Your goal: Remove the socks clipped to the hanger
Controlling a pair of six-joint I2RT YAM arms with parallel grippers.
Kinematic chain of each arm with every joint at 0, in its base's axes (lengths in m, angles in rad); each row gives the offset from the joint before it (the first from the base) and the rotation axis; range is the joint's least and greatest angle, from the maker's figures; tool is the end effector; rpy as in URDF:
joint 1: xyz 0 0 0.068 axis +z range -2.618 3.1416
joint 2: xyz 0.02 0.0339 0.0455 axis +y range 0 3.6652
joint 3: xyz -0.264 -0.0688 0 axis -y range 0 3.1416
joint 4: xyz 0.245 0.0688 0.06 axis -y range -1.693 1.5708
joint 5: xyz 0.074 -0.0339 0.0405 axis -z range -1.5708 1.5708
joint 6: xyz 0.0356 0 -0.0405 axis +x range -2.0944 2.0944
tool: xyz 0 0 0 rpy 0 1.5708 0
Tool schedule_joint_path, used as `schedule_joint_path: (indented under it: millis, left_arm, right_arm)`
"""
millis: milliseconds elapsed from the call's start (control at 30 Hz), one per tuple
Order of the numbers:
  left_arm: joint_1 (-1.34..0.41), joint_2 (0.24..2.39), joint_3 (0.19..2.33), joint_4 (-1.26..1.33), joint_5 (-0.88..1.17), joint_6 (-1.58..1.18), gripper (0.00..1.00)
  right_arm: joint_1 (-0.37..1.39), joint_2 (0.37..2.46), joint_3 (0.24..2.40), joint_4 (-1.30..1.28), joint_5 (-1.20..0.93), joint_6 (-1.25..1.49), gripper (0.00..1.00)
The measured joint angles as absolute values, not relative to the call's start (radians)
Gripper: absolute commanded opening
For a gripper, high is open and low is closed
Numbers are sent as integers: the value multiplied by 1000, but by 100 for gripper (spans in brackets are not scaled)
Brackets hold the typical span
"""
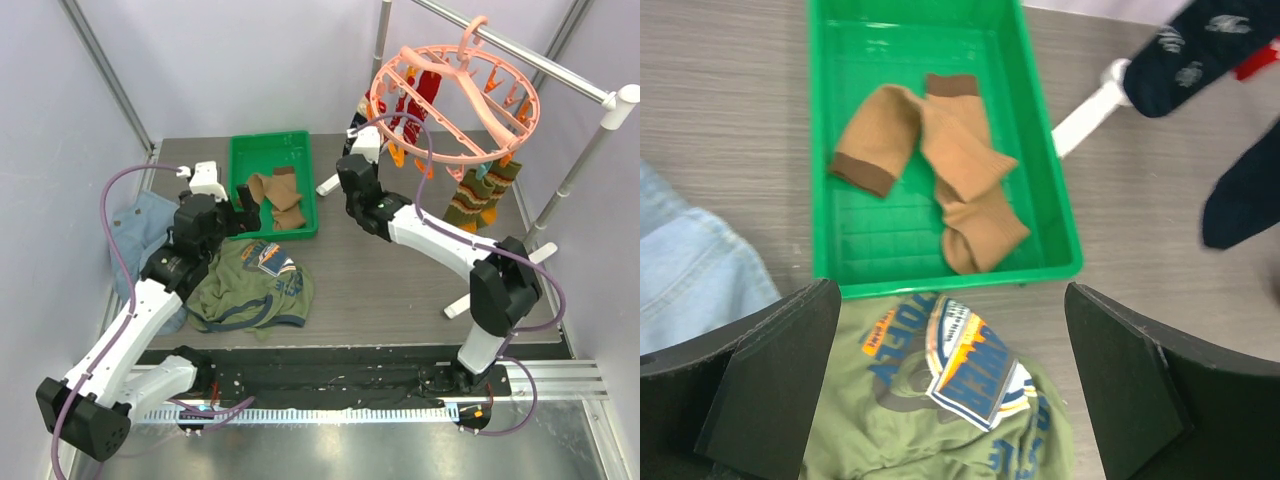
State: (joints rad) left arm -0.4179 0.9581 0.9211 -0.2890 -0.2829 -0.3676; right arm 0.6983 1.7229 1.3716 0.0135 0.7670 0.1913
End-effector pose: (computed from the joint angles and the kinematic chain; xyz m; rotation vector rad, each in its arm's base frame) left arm 0.2030 -0.0793 0.3457 -0.1449 1.8867 -0.2693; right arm 0.3258 0.2413 0.3135 0.0453 1.8124 -0.1034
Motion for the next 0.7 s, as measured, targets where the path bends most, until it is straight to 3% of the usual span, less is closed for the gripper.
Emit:
schedule_joint_path:
  millis: [700]
  left_arm:
    - [-458,1069,1018,-228,169,-474,98]
  right_arm:
    - [699,1308,1042,-96,342,398,1]
